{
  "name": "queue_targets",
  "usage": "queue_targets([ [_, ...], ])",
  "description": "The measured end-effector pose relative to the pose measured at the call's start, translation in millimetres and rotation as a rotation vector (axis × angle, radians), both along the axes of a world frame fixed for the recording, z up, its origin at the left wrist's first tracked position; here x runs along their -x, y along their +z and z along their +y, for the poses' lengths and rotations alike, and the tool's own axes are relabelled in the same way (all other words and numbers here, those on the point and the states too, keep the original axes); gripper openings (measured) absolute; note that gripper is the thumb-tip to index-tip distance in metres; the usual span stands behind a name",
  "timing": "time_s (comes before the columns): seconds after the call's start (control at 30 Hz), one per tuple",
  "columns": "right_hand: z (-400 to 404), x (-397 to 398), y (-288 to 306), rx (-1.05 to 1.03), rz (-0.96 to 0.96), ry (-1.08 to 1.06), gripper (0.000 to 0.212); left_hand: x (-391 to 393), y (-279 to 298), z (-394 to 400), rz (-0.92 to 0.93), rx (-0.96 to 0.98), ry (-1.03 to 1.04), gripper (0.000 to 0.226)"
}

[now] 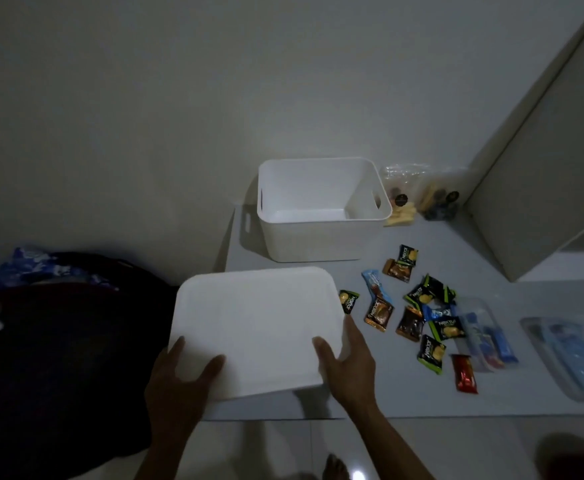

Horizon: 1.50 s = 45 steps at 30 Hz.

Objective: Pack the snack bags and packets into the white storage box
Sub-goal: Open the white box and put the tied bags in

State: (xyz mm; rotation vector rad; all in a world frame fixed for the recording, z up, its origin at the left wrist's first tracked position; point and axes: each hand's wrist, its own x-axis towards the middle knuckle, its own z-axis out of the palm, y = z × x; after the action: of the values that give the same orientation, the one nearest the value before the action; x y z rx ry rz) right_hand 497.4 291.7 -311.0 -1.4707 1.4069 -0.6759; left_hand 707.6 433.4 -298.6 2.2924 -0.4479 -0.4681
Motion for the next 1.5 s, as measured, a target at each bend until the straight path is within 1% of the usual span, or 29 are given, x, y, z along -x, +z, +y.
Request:
queue_targets([
  [0.1,6,3,-29,-0.094,0.035,0.003,0.082,5,-25,2,0.019,-0.066,-0.008,0.082],
  [0.2,1,7,-58,-0.137,0.085,-0.007,0.082,2,-55,-5,0.042,-0.119,-0.042,0.083],
  [0.3,-11,11,-81,-0.106,0.154,-0.025,0.083,2,-82,-20,0.057,-0.149,-0.078,0.083],
  [0.4,-30,16,-97,-0.041,0.27,-0.051,0.082,7,-102,-38,0.058,-0.18,-0.131,0.086],
  [0.47,-41,21,-106,-0.022,0.356,-0.068,0.081,12,-114,-50,0.026,-0.199,-0.177,0.09],
  [0.53,-51,27,-112,0.004,0.422,-0.081,0.08,17,-122,-61,-0.009,-0.2,-0.195,0.093],
  [0.63,-62,35,-118,0.008,0.448,-0.087,0.079,26,-130,-76,-0.106,-0.237,-0.221,0.091],
  [0.7,-63,38,-123,0.045,0.474,-0.054,0.078,30,-134,-80,-0.203,-0.294,-0.257,0.09],
  [0.77,-61,40,-128,0.097,0.497,-0.015,0.079,33,-139,-80,-0.248,-0.312,-0.266,0.089],
  [0.83,-58,41,-132,0.124,0.526,0.016,0.079,35,-141,-79,-0.27,-0.318,-0.271,0.089],
  [0.9,-57,41,-136,0.154,0.597,0.062,0.076,35,-143,-79,-0.296,-0.314,-0.275,0.091],
  [1.03,-57,42,-140,0.142,0.67,0.146,0.073,35,-143,-77,-0.238,-0.326,-0.298,0.086],
  [1.13,-56,45,-128,0.097,0.636,0.177,0.077,35,-133,-75,-0.202,-0.34,-0.325,0.085],
  [1.23,-50,48,-104,0.034,0.516,0.114,0.077,36,-108,-74,-0.179,-0.321,-0.326,0.082],
  [1.33,-45,52,-70,0.038,0.331,0.04,0.068,40,-78,-82,-0.235,-0.153,-0.346,0.079],
  [1.37,-46,54,-57,0.034,0.284,0.014,0.065,42,-66,-87,-0.216,-0.102,-0.336,0.078],
  [1.43,-50,60,-31,0.029,0.243,-0.014,0.057,52,-39,-102,-0.086,-0.059,-0.352,0.073],
  [1.5,-58,68,-11,0.04,0.196,-0.021,0.044,62,-19,-121,-0.051,0.024,-0.406,0.067],
])
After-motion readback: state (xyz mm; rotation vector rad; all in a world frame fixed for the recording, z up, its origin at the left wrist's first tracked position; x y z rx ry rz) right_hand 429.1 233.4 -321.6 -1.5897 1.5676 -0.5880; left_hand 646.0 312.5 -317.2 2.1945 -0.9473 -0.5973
